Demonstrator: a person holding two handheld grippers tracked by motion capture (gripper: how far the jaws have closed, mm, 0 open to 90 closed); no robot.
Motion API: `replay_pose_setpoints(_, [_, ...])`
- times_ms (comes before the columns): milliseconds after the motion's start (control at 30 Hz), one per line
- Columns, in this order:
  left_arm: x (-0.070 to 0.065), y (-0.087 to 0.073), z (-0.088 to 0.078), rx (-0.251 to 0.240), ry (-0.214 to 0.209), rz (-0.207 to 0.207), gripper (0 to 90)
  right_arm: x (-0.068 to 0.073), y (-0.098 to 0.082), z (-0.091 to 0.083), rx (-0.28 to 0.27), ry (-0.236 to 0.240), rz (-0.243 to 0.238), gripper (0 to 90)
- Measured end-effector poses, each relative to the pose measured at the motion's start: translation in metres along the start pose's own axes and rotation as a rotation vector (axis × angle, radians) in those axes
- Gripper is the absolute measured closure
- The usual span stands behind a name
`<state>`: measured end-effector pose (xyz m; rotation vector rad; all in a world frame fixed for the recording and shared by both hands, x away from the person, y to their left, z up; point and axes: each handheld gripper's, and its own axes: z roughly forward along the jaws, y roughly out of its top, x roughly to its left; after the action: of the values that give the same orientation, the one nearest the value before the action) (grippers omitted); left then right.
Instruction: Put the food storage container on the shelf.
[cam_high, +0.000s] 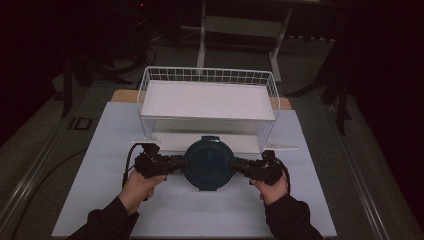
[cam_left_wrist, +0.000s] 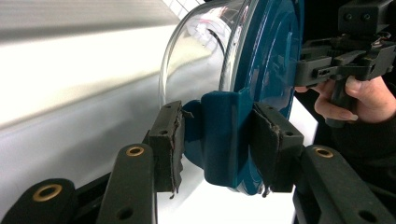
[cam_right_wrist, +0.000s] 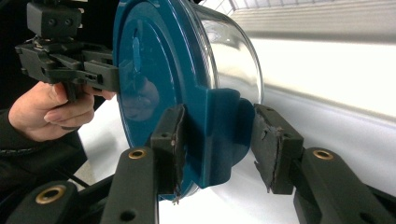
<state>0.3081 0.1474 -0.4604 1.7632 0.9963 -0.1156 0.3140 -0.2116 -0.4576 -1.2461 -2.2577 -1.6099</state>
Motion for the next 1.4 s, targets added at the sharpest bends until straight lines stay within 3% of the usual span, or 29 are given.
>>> replay_pose_setpoints(467, [0.036, 0.014, 0.031, -0.049, 0.013, 0.017, 55.7, -0.041, 0.023, 0.018, -0.017, -0.022, -0.027, 55.9])
replay_pose_setpoints(633, [0.048, 0.012, 0.037, -0.056, 0.012, -0.009, 55.6, -0.049, 0.024, 0.026, -0.015, -0.035, -0.018, 55.9])
replay_pose_setpoints(1100, [0.064, 0.011, 0.052, -0.051, 0.057, -0.018, 55.1, -0.07, 0.022, 0.043, -0.009, -0.048, 0.001, 55.8])
replay_pose_setpoints(1200, [0.067, 0.01, 0.055, -0.06, 0.058, -0.038, 55.0, -0.073, 0.023, 0.045, -0.013, -0.051, 0.0, 55.7])
replay_pose_setpoints(1400, [0.069, 0.012, 0.056, -0.083, 0.058, -0.027, 54.8, -0.078, 0.025, 0.047, -0.02, -0.04, 0.014, 55.5])
